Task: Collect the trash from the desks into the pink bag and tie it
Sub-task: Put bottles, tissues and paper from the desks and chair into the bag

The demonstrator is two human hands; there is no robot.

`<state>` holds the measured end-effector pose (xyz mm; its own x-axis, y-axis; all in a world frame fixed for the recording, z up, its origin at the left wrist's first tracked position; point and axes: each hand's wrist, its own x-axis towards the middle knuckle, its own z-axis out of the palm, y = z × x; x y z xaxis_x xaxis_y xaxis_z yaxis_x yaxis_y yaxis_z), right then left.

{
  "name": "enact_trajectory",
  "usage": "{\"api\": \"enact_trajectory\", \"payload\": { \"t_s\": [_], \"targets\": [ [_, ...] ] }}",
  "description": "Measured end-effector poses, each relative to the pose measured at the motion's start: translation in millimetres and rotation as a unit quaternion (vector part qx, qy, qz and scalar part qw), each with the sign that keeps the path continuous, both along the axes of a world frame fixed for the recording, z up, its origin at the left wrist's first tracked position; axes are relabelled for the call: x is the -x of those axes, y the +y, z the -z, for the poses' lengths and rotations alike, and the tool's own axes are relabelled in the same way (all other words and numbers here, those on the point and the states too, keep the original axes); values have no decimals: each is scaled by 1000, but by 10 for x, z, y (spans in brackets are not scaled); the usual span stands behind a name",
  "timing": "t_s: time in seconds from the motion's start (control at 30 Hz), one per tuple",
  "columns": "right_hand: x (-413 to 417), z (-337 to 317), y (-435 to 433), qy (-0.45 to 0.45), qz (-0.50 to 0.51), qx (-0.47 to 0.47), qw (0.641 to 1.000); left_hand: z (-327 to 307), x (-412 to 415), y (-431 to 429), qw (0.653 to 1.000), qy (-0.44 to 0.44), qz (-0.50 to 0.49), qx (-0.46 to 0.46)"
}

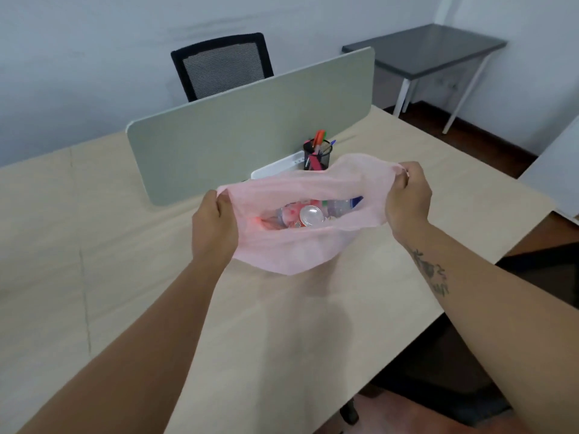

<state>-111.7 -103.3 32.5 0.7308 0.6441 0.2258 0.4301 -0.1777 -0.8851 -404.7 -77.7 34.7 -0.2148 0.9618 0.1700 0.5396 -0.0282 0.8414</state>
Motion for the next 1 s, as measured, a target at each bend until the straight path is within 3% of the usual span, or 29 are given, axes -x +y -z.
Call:
{"api": "enact_trajectory", "payload": {
  "t_s": [0.13,0.33,0.8,0.9,1.0],
  "targets": [
    [-363,-89,16,-28,-17,-15,999,77,-337,-70,1000,-14,-20,0],
    [-781,116,-96,-20,-30,37,999,273,-831,-193,1000,-15,18,19],
    [-1147,513,-630,53,-76,143,985,651,-1325,-466,985,100,132,54],
    [-1056,488,-900,-12,-87,223,971,756,-1368,-547,973,128,189,31],
    [-743,358,-1325,-77,-126,236,960,940,-1401,-639,943,205,262,-28]
  ]
}}
